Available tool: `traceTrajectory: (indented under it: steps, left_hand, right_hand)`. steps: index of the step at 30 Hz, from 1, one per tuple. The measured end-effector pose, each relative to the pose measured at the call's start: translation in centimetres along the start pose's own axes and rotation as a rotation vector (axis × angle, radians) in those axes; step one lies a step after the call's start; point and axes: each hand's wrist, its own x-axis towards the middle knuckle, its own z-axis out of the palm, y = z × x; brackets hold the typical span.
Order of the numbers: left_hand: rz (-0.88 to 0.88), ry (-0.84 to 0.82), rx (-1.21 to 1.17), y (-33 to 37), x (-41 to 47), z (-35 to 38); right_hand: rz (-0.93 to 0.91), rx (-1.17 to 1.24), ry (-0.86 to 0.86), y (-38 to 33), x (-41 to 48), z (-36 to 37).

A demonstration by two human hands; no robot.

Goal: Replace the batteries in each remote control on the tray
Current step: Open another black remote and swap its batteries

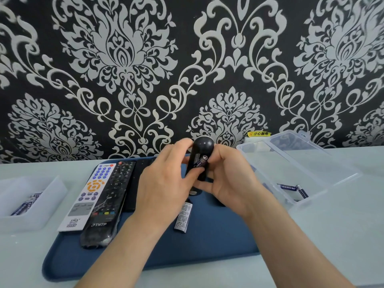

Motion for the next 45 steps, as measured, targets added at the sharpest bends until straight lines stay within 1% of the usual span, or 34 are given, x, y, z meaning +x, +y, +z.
traceTrajectory:
  steps: [3,5,8,10,12,14,15,17,18,19,20,22,24,26,28,30,33,35,37,38,42,43,44,45]
  left_hand:
    - [0.015,0.005,-0.046,0.6,-0.3,0.2]
    - [0.051,-0.017,-0.032,0.6,-0.3,0.4]
    - [0.066,0.014,-0.008,0.1,-0.1,0.7]
    - [0.028,0.018,-0.03,0.1,0.0,0.8]
    - [-0.086,0.006,-0.121,0.2,0.1,0.9]
    - [-0.305,-0.014,-0.356,0.4,0.4,0.8]
    - [-0.45,-0.033,-0.547,0.6,0.8,0.8]
    - [-0.766,-0.082,-1.015,0.5,1.3,0.8]
    - [-0.898,-0.102,-1.232,0.2,1.5,0.7]
    - [-0.995,-0.111,-1.405,-0.1,1.6,0.6]
    - [-1.059,-0.116,-1.524,-0.5,1.7,0.5]
    - [-1.125,-0.129,-1.629,-0.9,1.5,0.0]
    - [-1.157,-0.149,-1.646,-1.1,1.4,-0.6]
    - [-1.178,-0.177,-1.641,-1.4,1.3,-1.3]
    - [-1.182,-0.185,-1.643,-1.8,1.3,-1.7]
    - [-1.173,-0.14,-1.653,-2.2,1.1,-2.3]
    - [-1.143,-0.106,-1.632,-3.5,0.9,-3.6]
    - [-1.104,-0.138,-1.619,-4.0,0.9,-4.6]
    - [-1.042,-0.115,-1.579,-5.1,0.8,-6.0]
    - [-1.014,-0.084,-1.548,-5.6,0.8,-6.7]
    - [-0.922,0.105,-1.424,-8.4,0.3,-10.7]
    - [-0.908,0.145,-1.362,-9.0,0.2,-11.6]
    - [-0.883,0.173,-1.222,-9.8,0.1,-12.2]
    - [-0.849,0.187,-0.981,-10.4,0.0,-12.5]
  right_hand:
    - [-0.003,-0.005,0.012,0.2,-0.1,0.3]
    - [-0.002,-0.009,0.035,0.2,-0.2,0.5]
    - [0.004,-0.005,0.027,0.2,-0.4,0.6]
    - [0.006,-0.011,0.026,0.2,-0.3,0.4]
    - [-0.006,-0.017,0.045,0.3,-0.1,0.3]
    - [-0.036,-0.03,0.08,0.3,0.1,0.1]
    - [-0.056,-0.047,0.105,0.3,0.1,0.0]
    - [-0.1,-0.105,0.171,0.3,0.1,-0.2]
    - [-0.121,-0.145,0.206,0.3,0.1,-0.3]
    - [-0.14,-0.2,0.24,0.2,0.1,-0.3]
    - [-0.16,-0.266,0.266,0.1,0.1,-0.3]
    - [-0.203,-0.366,0.297,0.0,0.1,-0.2]
    - [-0.214,-0.345,0.295,-0.1,-0.1,0.4]
    - [-0.172,-0.306,0.287,0.1,-0.1,1.1]
    - [-0.074,-0.242,0.273,0.3,-0.1,1.7]
    - [0.053,-0.096,0.262,0.7,0.0,2.1]
    - [0.189,0.127,0.194,1.7,0.4,3.7]
    - [0.222,0.255,0.125,2.4,1.0,4.7]
    - [0.242,0.298,0.035,3.0,1.7,6.6]
    - [0.245,0.302,0.004,3.1,2.0,7.5]
    - [0.228,0.172,-0.09,4.6,3.5,11.9]
    - [0.233,0.148,-0.11,5.0,3.8,12.9]
    - [0.234,0.127,-0.123,5.3,4.0,13.8]
    - [0.228,0.109,-0.114,5.5,4.1,14.3]
